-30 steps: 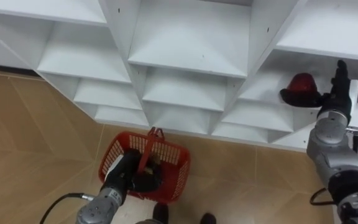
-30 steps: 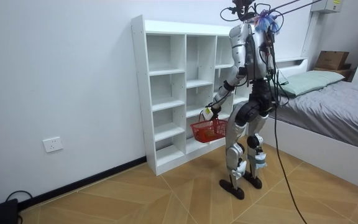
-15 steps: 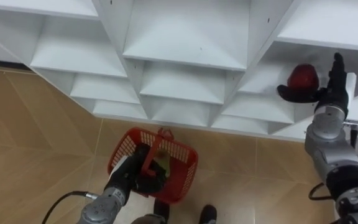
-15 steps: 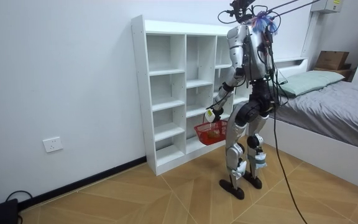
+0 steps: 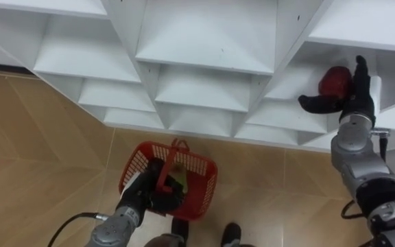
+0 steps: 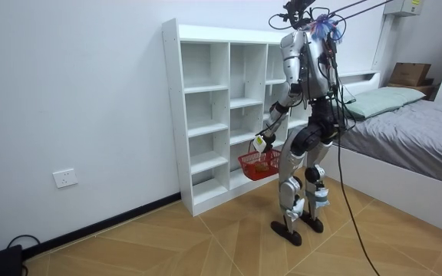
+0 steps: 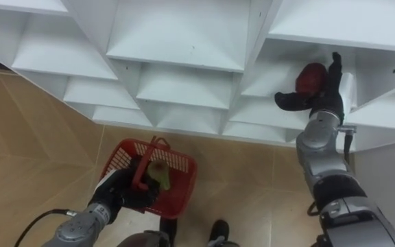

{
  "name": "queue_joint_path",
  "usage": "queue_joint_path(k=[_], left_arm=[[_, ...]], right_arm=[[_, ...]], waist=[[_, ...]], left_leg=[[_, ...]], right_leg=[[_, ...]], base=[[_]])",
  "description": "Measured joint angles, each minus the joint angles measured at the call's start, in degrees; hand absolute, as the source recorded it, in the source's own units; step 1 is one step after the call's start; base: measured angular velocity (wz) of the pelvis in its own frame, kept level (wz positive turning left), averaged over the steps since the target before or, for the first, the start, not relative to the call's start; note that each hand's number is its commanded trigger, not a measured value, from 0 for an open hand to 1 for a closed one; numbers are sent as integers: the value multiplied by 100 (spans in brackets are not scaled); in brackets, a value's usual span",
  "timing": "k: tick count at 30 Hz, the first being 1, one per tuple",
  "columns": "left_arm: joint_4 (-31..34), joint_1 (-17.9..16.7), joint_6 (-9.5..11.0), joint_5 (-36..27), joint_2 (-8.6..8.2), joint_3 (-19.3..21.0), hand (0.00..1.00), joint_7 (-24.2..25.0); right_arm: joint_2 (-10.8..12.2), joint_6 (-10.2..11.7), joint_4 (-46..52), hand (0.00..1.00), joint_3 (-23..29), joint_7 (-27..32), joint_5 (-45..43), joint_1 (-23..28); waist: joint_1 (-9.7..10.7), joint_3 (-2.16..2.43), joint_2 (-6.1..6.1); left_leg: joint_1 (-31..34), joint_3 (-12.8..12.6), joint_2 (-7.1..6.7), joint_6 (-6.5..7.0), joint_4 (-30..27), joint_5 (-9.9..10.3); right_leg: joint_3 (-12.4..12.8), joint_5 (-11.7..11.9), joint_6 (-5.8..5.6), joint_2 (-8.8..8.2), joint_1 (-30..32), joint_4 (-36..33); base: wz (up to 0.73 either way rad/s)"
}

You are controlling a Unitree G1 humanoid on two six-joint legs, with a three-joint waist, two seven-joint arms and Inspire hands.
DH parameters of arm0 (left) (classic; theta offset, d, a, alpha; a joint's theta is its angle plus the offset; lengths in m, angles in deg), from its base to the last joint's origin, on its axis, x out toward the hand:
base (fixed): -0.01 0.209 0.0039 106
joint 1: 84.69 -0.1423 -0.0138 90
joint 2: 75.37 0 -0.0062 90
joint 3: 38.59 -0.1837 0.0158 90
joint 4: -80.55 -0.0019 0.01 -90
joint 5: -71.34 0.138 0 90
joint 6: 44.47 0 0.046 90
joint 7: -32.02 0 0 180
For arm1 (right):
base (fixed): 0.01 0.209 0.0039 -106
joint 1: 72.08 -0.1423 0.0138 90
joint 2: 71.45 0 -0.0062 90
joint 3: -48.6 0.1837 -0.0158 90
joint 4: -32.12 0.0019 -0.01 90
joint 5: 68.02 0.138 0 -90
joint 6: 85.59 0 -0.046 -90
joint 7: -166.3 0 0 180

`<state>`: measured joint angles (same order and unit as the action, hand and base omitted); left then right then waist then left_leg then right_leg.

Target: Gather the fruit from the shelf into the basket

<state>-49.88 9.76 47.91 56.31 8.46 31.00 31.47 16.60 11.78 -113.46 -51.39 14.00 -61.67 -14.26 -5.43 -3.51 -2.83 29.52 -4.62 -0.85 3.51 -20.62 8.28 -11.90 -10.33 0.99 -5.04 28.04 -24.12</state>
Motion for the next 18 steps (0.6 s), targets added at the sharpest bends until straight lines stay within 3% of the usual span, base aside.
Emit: queue_joint_path(k=[18], left_arm=[[1, 68, -117, -1, -14, 112, 100, 125]], right_arm=[[-43, -378, 0, 0, 121, -38, -472, -85]], waist=[[-124, 5, -32]], left_leg=[[83, -8, 0, -28, -60, -70]], right_leg=[[17, -48, 74, -5, 83, -66]], base=[[0]])
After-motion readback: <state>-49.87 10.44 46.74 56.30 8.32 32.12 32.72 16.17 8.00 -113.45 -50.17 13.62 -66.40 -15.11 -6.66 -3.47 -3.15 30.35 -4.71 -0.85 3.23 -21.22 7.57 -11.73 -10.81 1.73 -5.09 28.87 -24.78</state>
